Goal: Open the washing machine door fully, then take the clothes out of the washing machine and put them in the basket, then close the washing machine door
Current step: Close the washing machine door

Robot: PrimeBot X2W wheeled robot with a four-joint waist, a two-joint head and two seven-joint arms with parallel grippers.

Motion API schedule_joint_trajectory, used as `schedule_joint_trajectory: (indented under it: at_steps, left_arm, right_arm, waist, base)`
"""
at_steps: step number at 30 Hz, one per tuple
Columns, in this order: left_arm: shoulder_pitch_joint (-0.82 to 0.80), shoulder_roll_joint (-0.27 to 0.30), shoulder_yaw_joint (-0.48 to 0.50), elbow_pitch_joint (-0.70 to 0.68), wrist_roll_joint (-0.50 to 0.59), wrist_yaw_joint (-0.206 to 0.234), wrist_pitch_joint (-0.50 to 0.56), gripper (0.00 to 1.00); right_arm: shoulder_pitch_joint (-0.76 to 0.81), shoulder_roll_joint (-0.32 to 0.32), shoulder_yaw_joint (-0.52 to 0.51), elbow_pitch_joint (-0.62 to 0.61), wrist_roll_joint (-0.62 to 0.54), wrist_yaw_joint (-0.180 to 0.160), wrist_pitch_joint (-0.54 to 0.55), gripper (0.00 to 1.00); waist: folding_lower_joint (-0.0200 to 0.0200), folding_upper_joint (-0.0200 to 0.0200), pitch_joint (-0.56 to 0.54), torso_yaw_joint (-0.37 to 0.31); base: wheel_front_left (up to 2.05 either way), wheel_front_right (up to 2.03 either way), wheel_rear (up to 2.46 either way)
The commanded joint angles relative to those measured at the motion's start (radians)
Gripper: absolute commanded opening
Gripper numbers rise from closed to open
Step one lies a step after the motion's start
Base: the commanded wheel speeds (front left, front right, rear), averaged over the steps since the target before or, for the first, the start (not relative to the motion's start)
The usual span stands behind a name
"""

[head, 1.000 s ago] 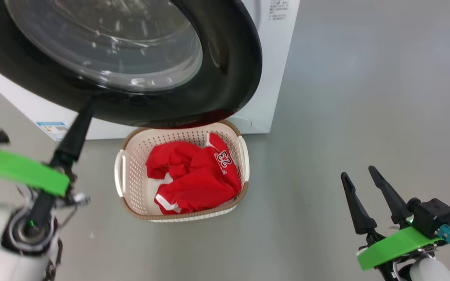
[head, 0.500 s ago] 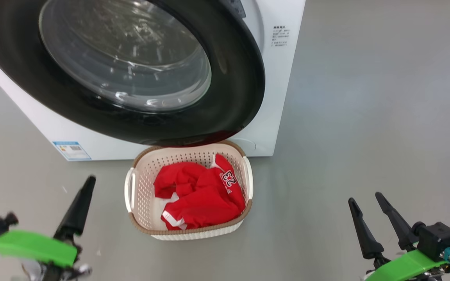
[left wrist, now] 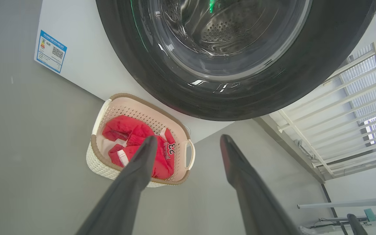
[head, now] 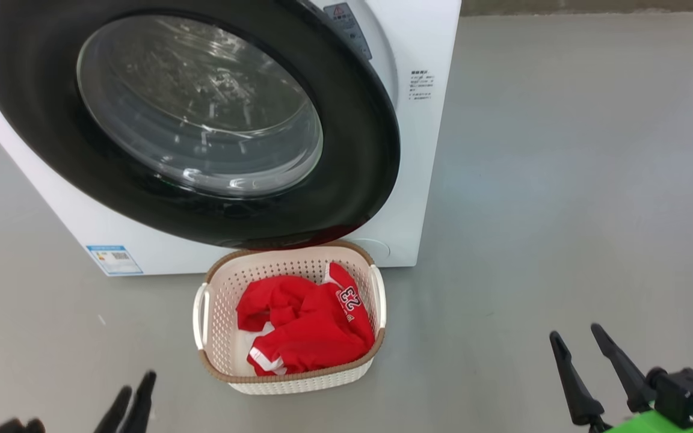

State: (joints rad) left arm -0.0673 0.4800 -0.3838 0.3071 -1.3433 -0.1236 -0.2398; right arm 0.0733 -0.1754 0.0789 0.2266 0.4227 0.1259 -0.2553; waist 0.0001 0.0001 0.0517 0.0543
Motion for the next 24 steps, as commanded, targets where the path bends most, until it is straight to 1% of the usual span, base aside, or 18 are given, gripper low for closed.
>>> schedule_joint_trajectory:
  at_steps: [1,5,8,11,15,18,19,21,22,24]
  left_arm:
    - [-0.009,0.038,0.03,-0.003,0.034,-0.007,-0.013,1.0]
    - [0.021,0.023,0.034,0.023,0.096,-0.007,-0.021,1.0]
    - [0.044,0.0,0.099,0.031,0.165,-0.007,-0.021,1.0]
    - [0.074,-0.038,0.178,0.027,0.254,-0.007,-0.022,1.0]
    - [0.115,-0.091,0.286,0.007,0.39,-0.007,-0.022,1.0]
    - [0.144,-0.132,0.364,-0.017,0.521,-0.007,-0.022,1.0]
    - [0.155,-0.142,0.392,-0.023,0.585,-0.007,-0.022,1.0]
    - [0.172,-0.184,0.432,-0.042,0.674,-0.007,-0.022,1.0]
    - [0.172,-0.184,0.432,-0.042,0.674,-0.007,-0.022,1.0]
    - [0.189,-0.222,0.469,-0.061,0.751,-0.007,-0.022,1.0]
  right_arm:
    - [0.009,-0.022,0.013,-0.024,0.006,0.005,-0.006,1.0]
    - [0.032,-0.024,0.006,-0.026,0.006,0.005,-0.006,1.0]
    - [0.046,-0.025,0.003,-0.026,0.006,0.005,-0.006,1.0]
    - [0.058,-0.024,-0.006,-0.028,0.007,0.005,-0.006,1.0]
    - [0.067,-0.022,-0.013,-0.03,0.006,0.005,-0.006,1.0]
    - [0.07,-0.021,-0.017,-0.033,0.006,0.005,-0.006,1.0]
    - [0.071,-0.021,-0.018,-0.034,0.005,0.005,-0.006,1.0]
    - [0.074,-0.02,-0.021,-0.036,0.005,0.005,-0.006,1.0]
    - [0.074,-0.02,-0.021,-0.036,0.005,0.005,-0.006,1.0]
    - [0.077,-0.019,-0.023,-0.038,0.005,0.005,-0.006,1.0]
  waist:
    - [-0.0001,-0.0001,-0.009,-0.004]
    - [-0.0001,-0.0001,-0.027,-0.01]
    - [-0.0001,-0.0001,-0.038,-0.016]
    - [-0.0001,-0.0001,-0.046,-0.019]
    - [-0.0001,-0.0001,-0.053,-0.025]
    - [-0.0001,-0.0001,-0.057,-0.029]
    - [-0.0001,-0.0001,-0.058,-0.029]
    - [-0.0001,-0.0001,-0.06,-0.028]
    - [-0.0001,-0.0001,-0.06,-0.028]
    - [-0.0001,-0.0001,-0.061,-0.027]
  base:
    - [0.0,0.0,0.0]
    - [0.0,0.0,0.0]
    - [0.0,0.0,0.0]
    - [0.0,0.0,0.0]
    - [0.0,0.0,0.0]
    - [0.0,0.0,0.0]
    - [0.0,0.0,0.0]
    - [0.0,0.0,0.0]
    - [0.0,0.0,0.0]
    - [0.0,0.0,0.0]
